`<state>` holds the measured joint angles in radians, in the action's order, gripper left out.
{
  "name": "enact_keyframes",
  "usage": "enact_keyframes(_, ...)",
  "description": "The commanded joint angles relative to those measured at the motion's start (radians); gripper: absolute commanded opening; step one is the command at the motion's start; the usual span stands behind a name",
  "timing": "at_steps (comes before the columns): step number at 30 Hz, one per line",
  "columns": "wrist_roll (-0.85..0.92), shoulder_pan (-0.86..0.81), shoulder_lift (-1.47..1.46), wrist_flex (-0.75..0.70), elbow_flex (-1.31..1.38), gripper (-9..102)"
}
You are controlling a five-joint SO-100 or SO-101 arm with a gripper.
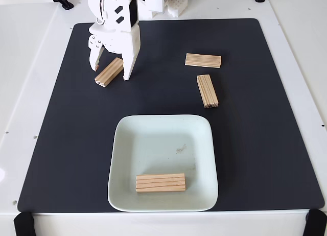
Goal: Pick up the wooden block and place them on the plate.
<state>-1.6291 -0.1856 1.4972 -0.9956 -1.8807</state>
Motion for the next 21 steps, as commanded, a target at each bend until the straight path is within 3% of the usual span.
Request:
enact_keyframes(1, -0.002, -0.012, 0.005, 0.025, -0.012, 36)
enact_keyframes(21, 0.012, -0.072, 0.003, 0.038, -0.080, 36)
